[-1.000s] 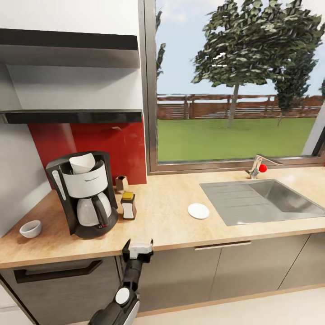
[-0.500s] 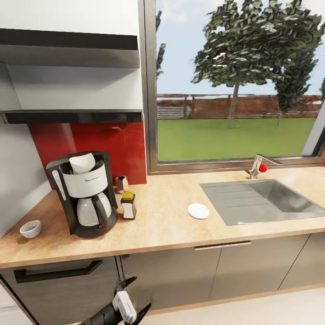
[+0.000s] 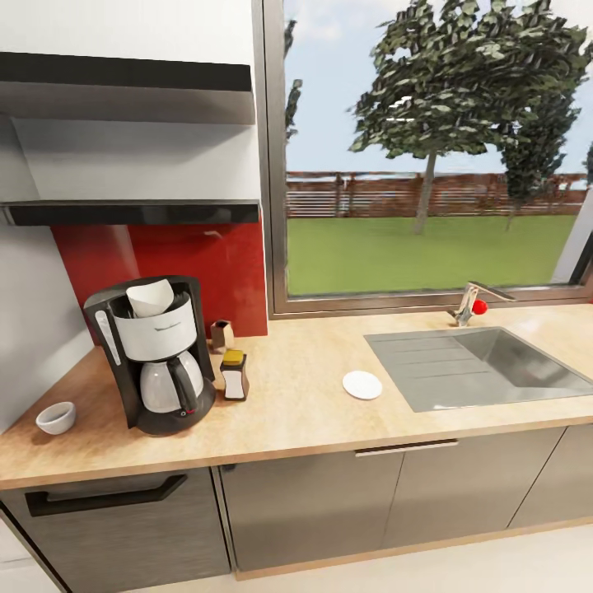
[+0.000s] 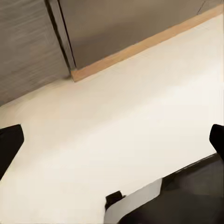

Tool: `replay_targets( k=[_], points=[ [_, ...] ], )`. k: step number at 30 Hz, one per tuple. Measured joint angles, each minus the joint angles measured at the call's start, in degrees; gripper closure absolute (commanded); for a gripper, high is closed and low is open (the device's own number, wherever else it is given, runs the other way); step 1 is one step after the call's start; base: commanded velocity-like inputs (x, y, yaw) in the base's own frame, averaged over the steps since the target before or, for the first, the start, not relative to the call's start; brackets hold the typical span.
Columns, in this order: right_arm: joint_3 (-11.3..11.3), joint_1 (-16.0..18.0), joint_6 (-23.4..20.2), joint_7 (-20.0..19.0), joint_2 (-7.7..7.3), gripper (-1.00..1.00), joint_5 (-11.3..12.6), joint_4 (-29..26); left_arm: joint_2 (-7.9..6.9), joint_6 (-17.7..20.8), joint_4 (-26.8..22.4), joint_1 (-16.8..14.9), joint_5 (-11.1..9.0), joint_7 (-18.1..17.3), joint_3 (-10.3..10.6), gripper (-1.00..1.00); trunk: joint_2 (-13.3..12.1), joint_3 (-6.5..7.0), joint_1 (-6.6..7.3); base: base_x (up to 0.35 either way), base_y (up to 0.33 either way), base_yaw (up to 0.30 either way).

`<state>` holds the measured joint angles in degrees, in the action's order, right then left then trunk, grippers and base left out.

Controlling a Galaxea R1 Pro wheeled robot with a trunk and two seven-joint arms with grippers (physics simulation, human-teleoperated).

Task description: Set up a coffee station on the kitchen countertop: keep the coffee maker on the countertop, move the bottle of coffee from the kitchen shelf to the counter next to the coffee maker, place a paper coffee filter on top of the coffee maker, put the saucer next to the coffee maker with the coffee cup on the saucer, and place the electric kettle next to the coffee maker.

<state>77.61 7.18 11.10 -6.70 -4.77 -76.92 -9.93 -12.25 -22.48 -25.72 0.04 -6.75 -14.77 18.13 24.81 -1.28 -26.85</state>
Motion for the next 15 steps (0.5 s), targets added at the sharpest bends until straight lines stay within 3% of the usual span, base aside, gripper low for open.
replay_targets(
  k=[1, 3, 8, 11, 15],
  points=[
    [0.0, 0.0, 0.0, 0.0, 0.00, -1.00, -0.1, 0.0, 0.31, 0.0, 6.0, 0.0, -0.1, 3.4, 0.0, -1.00, 0.0, -0.01, 0.00, 0.000, 0.000, 0.000],
    [-0.1, 0.0, 0.0, 0.0, -0.05, -1.00, -0.1, -0.1, 0.56, 0.1, 10.2, 0.0, -0.3, 6.6, -0.1, -1.00, 0.0, 0.00, 0.00, 0.000, 0.000, 0.000],
    [0.1, 0.0, -0.1, 0.1, -0.15, -1.00, 0.1, -0.2, 0.98, 1.6, 14.3, 0.0, -1.5, 8.8, -0.1, -1.00, 0.0, 0.01, 0.00, 0.000, 0.000, 0.000],
    [0.3, 0.0, -0.2, 0.2, -0.19, -1.00, 0.2, -0.2, 1.11, 7.1, 15.4, 0.0, -2.8, 9.3, -0.1, -1.00, 0.0, 0.01, 0.00, 0.000, 0.000, -0.024],
    [0.3, 0.0, -0.2, 0.2, -0.23, -1.00, 0.1, -0.2, 1.13, 8.8, 15.5, 0.0, -3.0, 10.7, 0.0, -1.00, 0.0, 0.01, 0.00, 0.000, 0.000, -0.036]
  ],
)
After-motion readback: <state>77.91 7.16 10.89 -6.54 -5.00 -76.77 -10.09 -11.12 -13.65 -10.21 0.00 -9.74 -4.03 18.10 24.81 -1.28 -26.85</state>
